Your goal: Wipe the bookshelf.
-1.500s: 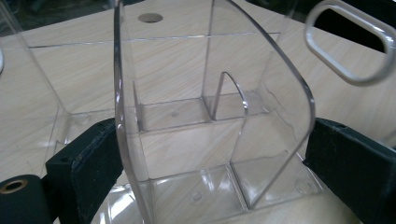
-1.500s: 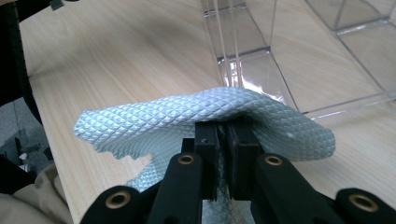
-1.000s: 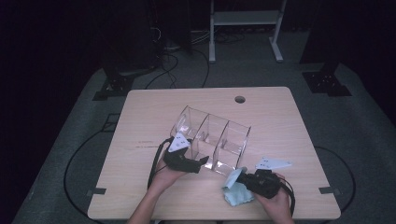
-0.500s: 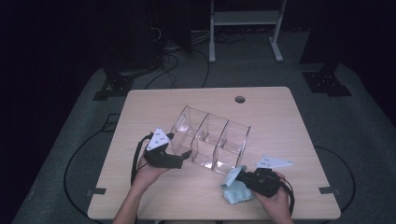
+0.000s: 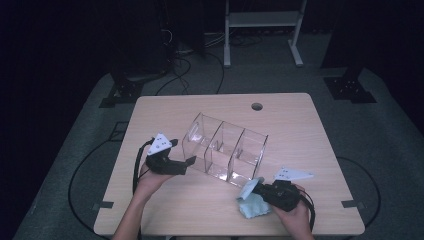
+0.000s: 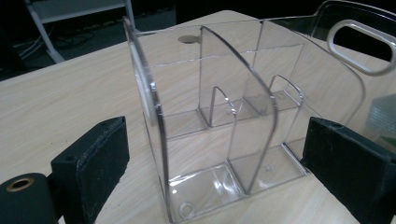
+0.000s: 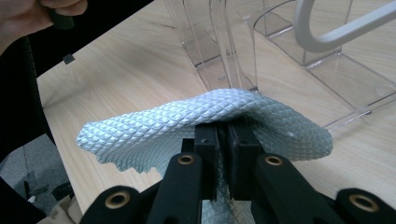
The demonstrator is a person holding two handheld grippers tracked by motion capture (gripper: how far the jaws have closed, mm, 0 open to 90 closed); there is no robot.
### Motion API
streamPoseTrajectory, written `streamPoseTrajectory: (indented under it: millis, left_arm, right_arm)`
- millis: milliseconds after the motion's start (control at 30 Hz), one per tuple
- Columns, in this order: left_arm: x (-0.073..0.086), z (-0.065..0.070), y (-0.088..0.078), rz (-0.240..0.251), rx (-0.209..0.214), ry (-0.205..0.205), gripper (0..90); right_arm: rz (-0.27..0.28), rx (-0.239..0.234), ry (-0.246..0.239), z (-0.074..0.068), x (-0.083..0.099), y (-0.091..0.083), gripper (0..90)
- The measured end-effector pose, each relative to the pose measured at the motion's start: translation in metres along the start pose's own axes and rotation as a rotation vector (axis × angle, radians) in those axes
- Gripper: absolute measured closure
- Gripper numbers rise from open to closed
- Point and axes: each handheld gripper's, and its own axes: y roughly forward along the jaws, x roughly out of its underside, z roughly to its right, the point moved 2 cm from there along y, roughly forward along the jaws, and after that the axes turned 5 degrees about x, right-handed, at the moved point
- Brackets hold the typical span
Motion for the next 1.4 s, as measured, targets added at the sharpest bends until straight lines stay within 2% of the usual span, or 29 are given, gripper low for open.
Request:
streamPoseTrajectory:
  millis: [167,433,567,633,733,833,967,1067,1167,1400]
  left_arm:
    - [0.002,-0.008,0.014,-0.030,0.032,-0.003,7.1]
    - [-0.005,-0.017,0.030,-0.005,0.103,0.004,7.0]
    - [-0.008,-0.017,0.038,-0.033,0.123,0.015,7.0]
    - [-0.009,-0.016,0.040,-0.023,0.130,0.021,6.9]
    - [-0.007,-0.015,0.042,-0.033,0.158,0.016,6.9]
    - [-0.007,-0.012,0.040,-0.043,0.179,0.020,7.0]
    - [-0.007,-0.003,0.038,-0.068,0.207,0.055,7.0]
    - [-0.005,0.004,0.037,-0.068,0.227,0.075,7.6]
    - [-0.002,0.011,0.036,-0.055,0.258,0.087,11.5]
    - [-0.001,0.026,0.039,-0.068,0.301,0.134,19.4]
  right_arm:
    - [0.000,0.001,0.003,0.001,0.000,0.000,83.8]
    - [-0.003,0.006,0.016,0.003,0.001,-0.001,83.8]
    - [-0.005,0.005,0.021,0.004,0.001,-0.002,83.8]
    - [-0.004,0.007,0.021,0.005,0.001,-0.002,83.8]
    - [-0.003,0.013,0.028,0.007,0.001,-0.003,83.8]
    - [0.003,0.022,0.037,0.011,0.001,-0.005,83.8]
    - [0.008,0.042,0.056,0.020,0.000,-0.011,83.8]
    - [0.016,0.057,0.085,0.029,0.000,-0.017,83.8]
    - [0.024,0.077,0.105,0.040,0.000,-0.022,83.8]
    - [0.038,0.107,0.140,0.060,0.000,-0.033,83.7]
